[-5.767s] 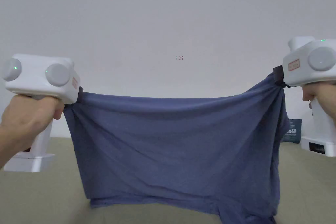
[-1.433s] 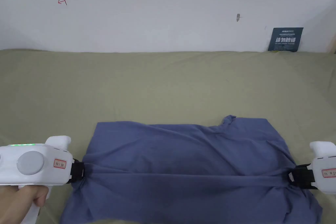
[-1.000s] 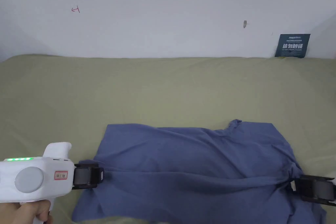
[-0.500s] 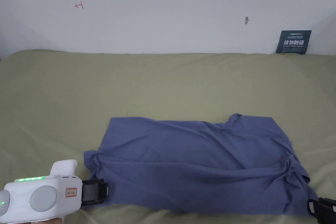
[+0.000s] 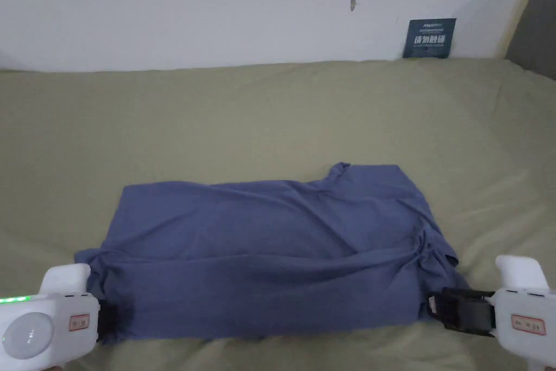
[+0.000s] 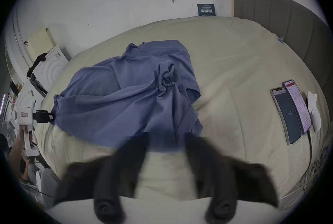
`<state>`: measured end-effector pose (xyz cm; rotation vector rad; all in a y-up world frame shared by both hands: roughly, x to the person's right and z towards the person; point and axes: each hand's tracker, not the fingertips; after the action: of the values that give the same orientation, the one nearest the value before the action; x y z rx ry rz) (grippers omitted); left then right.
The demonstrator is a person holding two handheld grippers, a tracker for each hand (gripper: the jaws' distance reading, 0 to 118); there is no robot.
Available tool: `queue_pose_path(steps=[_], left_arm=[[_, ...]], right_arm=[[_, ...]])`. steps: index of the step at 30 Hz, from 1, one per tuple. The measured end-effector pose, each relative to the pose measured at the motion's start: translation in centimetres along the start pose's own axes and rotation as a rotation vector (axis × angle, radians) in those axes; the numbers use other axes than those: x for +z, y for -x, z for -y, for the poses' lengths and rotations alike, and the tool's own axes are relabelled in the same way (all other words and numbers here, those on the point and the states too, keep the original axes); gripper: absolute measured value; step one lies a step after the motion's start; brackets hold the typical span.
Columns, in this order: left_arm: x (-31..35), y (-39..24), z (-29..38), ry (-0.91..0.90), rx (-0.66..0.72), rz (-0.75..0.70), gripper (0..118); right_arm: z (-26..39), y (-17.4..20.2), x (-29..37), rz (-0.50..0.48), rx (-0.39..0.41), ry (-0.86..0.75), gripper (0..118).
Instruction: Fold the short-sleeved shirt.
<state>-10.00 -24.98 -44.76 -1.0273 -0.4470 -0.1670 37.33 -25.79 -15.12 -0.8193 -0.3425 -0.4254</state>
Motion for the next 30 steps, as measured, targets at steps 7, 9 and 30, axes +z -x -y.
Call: queue_pose_path(steps=[7, 9, 30], left_arm=[[-0.1, 0.3, -0.1, 0.011, 0.02, 0.009, 6], [0.0, 0.3, -0.2, 0.013, 0.03, 0.014, 6], [11.5, 1.6, 11.4, 0.003, 0.023, 0.02, 6]], right_arm=[[-0.7, -0.9, -2.9, 0.019, 0.012, 0.043, 12], [-0.7, -0.9, -2.4, -0.018, 0.013, 0.05, 11], [10.2, -0.1, 10.5, -0.058, 0.035, 0.063, 11]])
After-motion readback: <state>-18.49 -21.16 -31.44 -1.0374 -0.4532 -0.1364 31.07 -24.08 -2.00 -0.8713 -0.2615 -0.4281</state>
